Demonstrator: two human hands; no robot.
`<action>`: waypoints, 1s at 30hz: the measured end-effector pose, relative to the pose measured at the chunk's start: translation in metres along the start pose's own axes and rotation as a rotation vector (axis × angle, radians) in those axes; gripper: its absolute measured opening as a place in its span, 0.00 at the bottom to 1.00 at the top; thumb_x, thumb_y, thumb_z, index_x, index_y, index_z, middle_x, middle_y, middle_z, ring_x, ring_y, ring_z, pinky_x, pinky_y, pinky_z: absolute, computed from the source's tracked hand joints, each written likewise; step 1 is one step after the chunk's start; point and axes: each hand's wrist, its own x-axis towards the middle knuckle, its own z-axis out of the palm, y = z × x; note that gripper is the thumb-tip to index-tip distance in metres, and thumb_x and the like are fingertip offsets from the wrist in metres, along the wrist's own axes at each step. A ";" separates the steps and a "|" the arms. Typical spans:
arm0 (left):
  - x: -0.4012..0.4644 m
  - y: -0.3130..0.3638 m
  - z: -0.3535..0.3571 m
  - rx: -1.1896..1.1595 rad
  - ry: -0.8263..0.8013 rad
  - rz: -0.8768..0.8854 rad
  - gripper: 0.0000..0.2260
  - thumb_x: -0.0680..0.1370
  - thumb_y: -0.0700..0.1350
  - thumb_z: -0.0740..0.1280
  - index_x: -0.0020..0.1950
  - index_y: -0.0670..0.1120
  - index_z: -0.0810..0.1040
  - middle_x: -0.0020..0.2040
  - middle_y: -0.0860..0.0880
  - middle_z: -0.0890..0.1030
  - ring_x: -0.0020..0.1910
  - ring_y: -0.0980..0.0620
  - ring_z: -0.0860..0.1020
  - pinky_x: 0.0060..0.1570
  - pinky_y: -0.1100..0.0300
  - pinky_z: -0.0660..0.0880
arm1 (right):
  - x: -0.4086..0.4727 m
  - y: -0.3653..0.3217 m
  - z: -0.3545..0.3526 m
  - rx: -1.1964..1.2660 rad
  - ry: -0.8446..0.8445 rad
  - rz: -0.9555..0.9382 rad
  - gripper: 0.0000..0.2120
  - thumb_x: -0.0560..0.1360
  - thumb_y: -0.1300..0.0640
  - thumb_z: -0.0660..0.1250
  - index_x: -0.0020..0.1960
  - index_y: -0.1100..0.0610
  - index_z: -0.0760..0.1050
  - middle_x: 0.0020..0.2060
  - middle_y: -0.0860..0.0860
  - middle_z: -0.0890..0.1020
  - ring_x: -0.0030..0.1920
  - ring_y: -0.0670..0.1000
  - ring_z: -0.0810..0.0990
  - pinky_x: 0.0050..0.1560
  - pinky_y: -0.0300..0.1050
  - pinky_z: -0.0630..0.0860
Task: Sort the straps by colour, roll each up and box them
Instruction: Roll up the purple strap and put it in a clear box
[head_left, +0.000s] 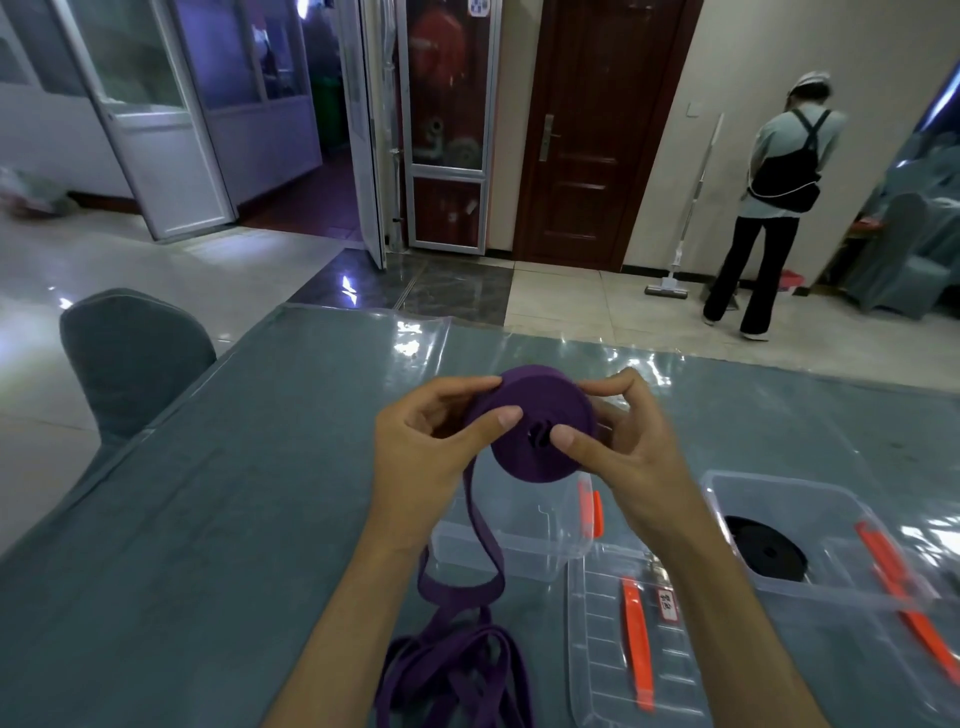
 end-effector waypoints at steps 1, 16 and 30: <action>-0.001 0.000 0.001 -0.008 0.015 -0.001 0.14 0.71 0.43 0.82 0.56 0.51 0.88 0.52 0.46 0.89 0.53 0.46 0.88 0.52 0.61 0.83 | 0.000 -0.001 0.000 -0.004 -0.011 0.002 0.16 0.73 0.58 0.77 0.56 0.46 0.76 0.56 0.57 0.87 0.55 0.60 0.87 0.48 0.50 0.86; -0.002 -0.013 -0.004 -0.035 -0.055 -0.113 0.11 0.73 0.43 0.79 0.55 0.52 0.89 0.54 0.46 0.89 0.54 0.47 0.87 0.54 0.62 0.82 | 0.001 0.006 -0.001 -0.160 0.076 -0.146 0.15 0.75 0.53 0.78 0.58 0.48 0.78 0.53 0.53 0.87 0.54 0.56 0.88 0.51 0.48 0.86; -0.003 -0.026 -0.014 0.043 -0.058 -0.068 0.16 0.76 0.42 0.79 0.62 0.55 0.87 0.56 0.48 0.88 0.57 0.48 0.87 0.56 0.59 0.83 | 0.002 0.020 0.005 0.101 0.113 0.000 0.13 0.73 0.56 0.77 0.56 0.48 0.82 0.57 0.57 0.87 0.58 0.61 0.86 0.55 0.52 0.84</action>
